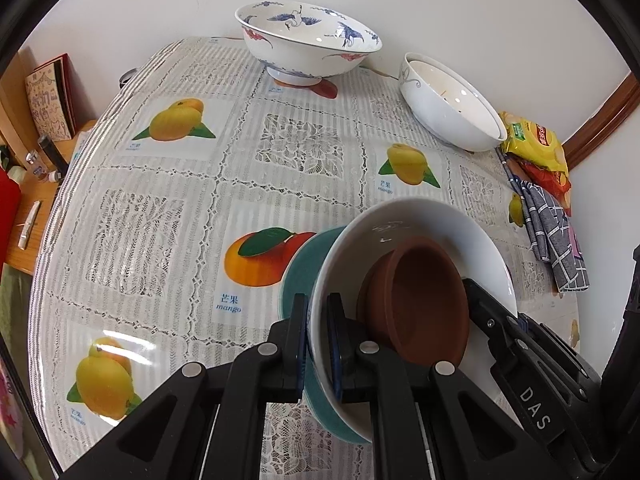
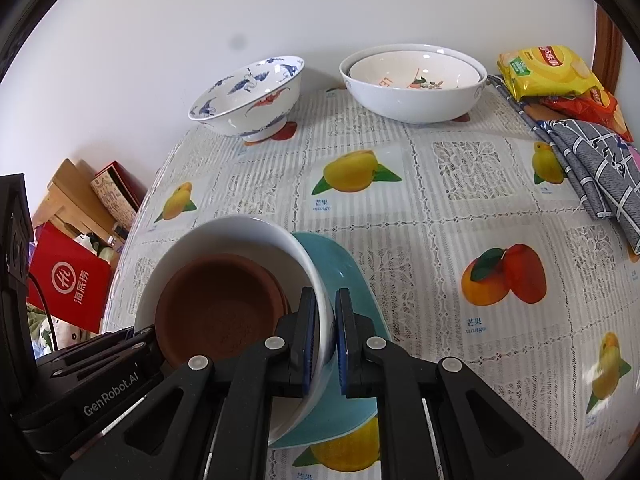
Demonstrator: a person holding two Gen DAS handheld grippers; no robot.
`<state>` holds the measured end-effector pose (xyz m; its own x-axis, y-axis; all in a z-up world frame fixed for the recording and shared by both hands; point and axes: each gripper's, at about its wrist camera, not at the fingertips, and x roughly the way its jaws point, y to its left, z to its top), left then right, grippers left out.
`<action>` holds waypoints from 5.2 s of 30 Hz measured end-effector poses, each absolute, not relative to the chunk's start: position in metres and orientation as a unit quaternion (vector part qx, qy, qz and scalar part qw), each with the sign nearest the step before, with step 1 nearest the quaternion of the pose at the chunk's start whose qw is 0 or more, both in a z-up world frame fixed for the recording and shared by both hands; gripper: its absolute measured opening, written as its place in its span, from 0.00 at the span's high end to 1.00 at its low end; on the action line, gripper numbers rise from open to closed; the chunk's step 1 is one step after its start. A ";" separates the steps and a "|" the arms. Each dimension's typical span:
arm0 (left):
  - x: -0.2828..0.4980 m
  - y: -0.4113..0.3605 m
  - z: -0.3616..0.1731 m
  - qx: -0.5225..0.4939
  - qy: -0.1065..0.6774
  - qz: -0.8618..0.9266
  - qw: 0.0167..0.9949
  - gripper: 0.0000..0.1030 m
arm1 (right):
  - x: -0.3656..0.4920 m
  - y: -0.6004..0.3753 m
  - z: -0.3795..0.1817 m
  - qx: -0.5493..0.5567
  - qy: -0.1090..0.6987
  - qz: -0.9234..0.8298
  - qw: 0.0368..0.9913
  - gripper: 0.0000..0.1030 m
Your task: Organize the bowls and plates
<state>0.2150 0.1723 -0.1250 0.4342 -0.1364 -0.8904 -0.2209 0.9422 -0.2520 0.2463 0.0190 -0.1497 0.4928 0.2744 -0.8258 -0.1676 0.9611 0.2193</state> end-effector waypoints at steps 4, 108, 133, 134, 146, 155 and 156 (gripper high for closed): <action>0.219 0.169 -0.132 -0.167 0.537 0.022 0.827 0.91 | 0.249 0.017 -0.155 0.051 0.492 0.125 0.860 0.91; -0.035 0.007 0.021 -0.011 0.321 0.022 0.947 0.04 | -0.034 -0.156 -0.023 0.014 0.341 -0.018 0.940 0.15; -0.036 0.004 0.023 -0.002 0.320 0.021 0.947 0.04 | -0.038 -0.156 -0.018 0.010 0.335 -0.018 0.942 0.15; -0.036 0.004 0.024 -0.002 0.320 0.021 0.947 0.04 | -0.038 -0.156 -0.018 0.010 0.335 -0.017 0.942 0.15; -0.036 0.007 0.025 -0.003 0.320 0.023 0.947 0.04 | -0.038 -0.156 -0.018 0.010 0.335 -0.017 0.942 0.15; -0.037 0.007 0.025 -0.005 0.320 0.022 0.947 0.04 | -0.039 -0.155 -0.017 0.010 0.334 -0.016 0.942 0.15; -0.037 0.007 0.025 -0.005 0.320 0.022 0.947 0.04 | -0.039 -0.155 -0.017 0.010 0.334 -0.016 0.942 0.15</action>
